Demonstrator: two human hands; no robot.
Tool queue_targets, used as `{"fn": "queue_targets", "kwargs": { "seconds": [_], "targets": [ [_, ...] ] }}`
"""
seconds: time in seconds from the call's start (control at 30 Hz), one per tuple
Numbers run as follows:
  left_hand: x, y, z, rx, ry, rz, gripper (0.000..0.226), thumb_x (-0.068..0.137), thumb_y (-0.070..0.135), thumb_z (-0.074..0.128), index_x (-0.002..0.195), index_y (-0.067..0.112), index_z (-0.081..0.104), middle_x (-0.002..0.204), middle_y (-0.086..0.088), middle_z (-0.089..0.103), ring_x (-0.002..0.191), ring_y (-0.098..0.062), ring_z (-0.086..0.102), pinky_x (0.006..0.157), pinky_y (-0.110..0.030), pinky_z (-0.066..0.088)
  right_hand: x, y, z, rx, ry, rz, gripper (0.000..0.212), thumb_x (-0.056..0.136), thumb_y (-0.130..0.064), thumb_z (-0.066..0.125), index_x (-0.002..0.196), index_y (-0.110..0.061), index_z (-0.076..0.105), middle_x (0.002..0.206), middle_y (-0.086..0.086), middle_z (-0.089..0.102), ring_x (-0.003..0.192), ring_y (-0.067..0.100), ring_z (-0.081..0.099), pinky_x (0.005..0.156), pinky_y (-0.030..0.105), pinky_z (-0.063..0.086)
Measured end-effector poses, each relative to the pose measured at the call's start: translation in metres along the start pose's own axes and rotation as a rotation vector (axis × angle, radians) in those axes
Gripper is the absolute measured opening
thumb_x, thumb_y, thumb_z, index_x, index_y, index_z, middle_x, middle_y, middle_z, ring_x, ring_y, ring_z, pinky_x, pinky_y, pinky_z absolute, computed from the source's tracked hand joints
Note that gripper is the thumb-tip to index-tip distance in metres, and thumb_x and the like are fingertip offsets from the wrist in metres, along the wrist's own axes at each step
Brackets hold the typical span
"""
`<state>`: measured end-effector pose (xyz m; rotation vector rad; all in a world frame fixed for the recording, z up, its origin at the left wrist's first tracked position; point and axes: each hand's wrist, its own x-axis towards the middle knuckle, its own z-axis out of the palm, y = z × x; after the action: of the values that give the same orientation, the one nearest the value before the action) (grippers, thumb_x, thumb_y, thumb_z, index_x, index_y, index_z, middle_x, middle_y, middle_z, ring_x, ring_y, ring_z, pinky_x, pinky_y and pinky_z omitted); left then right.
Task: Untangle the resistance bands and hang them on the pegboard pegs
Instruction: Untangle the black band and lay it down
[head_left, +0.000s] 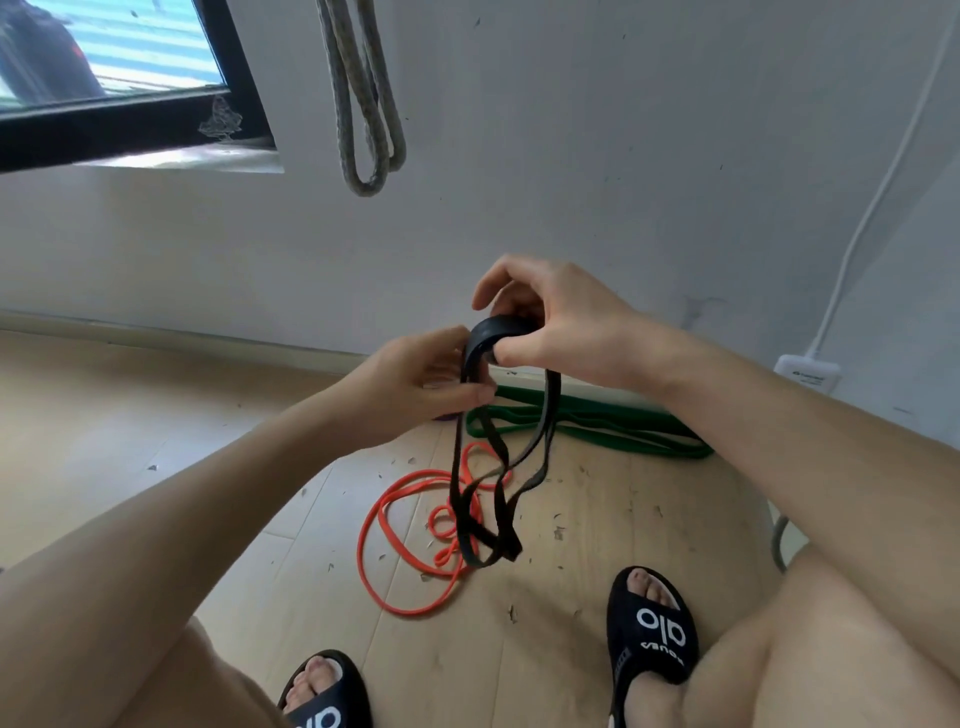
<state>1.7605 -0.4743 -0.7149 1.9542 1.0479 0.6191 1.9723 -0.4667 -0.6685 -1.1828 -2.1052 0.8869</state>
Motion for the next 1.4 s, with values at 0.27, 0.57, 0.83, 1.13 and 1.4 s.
{"fn": "queue_targets", "kwargs": {
  "seconds": [0.27,0.57,0.83,1.13,1.4],
  "targets": [
    [0.002,0.006,-0.004,0.046,-0.008,-0.007,0.021,0.098,0.015,0.066,0.119,0.012,0.064,0.104,-0.009,0.070,0.099,-0.020,0.072,0.095,-0.034,0.059,-0.002,-0.001,-0.005,0.150,-0.014,0.050,0.039,0.083,-0.002,0.076,0.114,-0.019,0.060,0.091,0.007,0.075,0.086,0.019,0.072,0.087,0.037,0.059],
    [0.002,0.009,-0.007,0.053,-0.029,-0.021,0.012,0.095,0.010,0.068,0.105,0.003,0.066,0.089,-0.008,0.074,0.086,-0.019,0.075,0.086,-0.033,0.060,-0.004,-0.004,-0.007,0.142,-0.026,0.063,0.040,0.082,0.000,0.077,0.114,-0.016,0.060,0.092,0.010,0.075,0.090,0.028,0.072,0.089,0.043,0.058],
    [-0.008,0.013,-0.025,0.125,-0.053,-0.074,0.010,0.096,0.023,0.067,0.094,0.014,0.066,0.078,-0.005,0.074,0.072,-0.013,0.072,0.071,-0.024,0.053,-0.003,0.009,-0.017,-0.191,-0.158,0.138,0.038,0.077,-0.010,0.080,0.103,-0.029,0.060,0.093,-0.004,0.073,0.083,0.013,0.070,0.072,0.028,0.053],
    [-0.007,-0.004,-0.017,0.239,-0.185,-0.190,0.008,0.097,0.019,0.069,0.096,0.011,0.066,0.088,-0.003,0.075,0.086,-0.011,0.075,0.089,-0.041,0.060,-0.006,0.005,-0.010,-0.007,-0.070,0.066,0.038,0.081,-0.008,0.082,0.108,-0.023,0.060,0.086,-0.002,0.075,0.076,0.009,0.070,0.074,0.026,0.057],
    [-0.001,0.003,-0.002,-0.023,-0.083,-0.103,0.043,0.089,0.015,0.078,0.125,0.027,0.057,0.106,-0.003,0.073,0.103,-0.015,0.072,0.094,-0.026,0.057,-0.001,-0.005,-0.002,0.074,-0.055,0.042,0.039,0.080,-0.004,0.078,0.111,-0.020,0.062,0.088,0.001,0.075,0.079,0.008,0.070,0.077,0.023,0.056]
  ]
}}
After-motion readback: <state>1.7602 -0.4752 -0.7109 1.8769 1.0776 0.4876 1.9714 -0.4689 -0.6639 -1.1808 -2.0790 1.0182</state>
